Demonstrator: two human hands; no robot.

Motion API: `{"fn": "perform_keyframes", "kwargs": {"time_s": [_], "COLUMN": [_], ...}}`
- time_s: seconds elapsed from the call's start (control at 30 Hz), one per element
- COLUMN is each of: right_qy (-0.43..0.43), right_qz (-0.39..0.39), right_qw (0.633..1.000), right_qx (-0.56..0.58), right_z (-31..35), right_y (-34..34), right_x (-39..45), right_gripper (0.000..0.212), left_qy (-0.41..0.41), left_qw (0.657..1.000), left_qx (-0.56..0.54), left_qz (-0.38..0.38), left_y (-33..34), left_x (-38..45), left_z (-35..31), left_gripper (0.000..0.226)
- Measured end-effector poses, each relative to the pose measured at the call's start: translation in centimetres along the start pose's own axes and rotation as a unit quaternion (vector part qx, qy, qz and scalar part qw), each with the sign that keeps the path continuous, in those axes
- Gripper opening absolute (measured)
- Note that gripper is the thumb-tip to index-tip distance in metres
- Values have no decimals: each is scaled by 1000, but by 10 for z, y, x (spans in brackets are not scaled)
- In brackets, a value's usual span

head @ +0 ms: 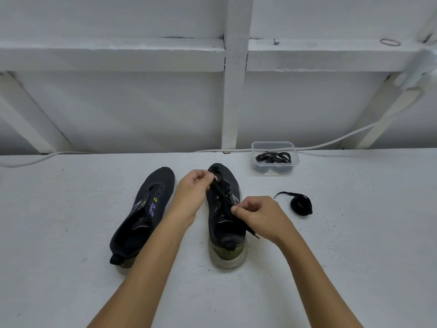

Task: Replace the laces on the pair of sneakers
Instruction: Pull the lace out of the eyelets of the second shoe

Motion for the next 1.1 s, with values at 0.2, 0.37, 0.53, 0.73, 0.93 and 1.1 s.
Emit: {"fn": "perform_keyframes", "kwargs": {"time_s": [0.2, 0.37, 0.53, 0.73, 0.93, 1.1], "right_qy": [13, 10, 3, -2, -2, 5], "right_qz": [3, -1, -3, -5, -13, -9], "right_qw": [1000, 1000, 1000, 1000, 1000, 1000], "right_qx": [-22, -14, -2, 10, -1, -2], "right_z": [2, 3, 2, 0, 1, 0], "right_y": [-4, 1, 2, 4, 3, 2], "right_x": [0, 0, -2, -3, -3, -5], "right_gripper": [18, 15, 16, 15, 17, 17], "left_qy": [19, -8, 108, 134, 104, 42], "left_qw": [966, 994, 956, 922, 969, 968], "left_qx": [-221, 64, 271, 357, 216, -215], "left_qz": [-131, -83, -19, 65, 54, -119], "left_y": [-49, -50, -19, 5, 5, -32], "left_x": [30, 25, 2, -11, -5, 19], "left_z": [-27, -19, -6, -9, -12, -24], "left_gripper": [8, 26, 5, 20, 8, 9]}}
Point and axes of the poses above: each hand's wrist, its own x-axis towards the middle knuckle, its own y-axis out of the palm, z = x × y, the point moved 4 cm from there along x, towards the middle knuckle, and after that the axes turned 2 degrees about -y, right-handed, at the moved point
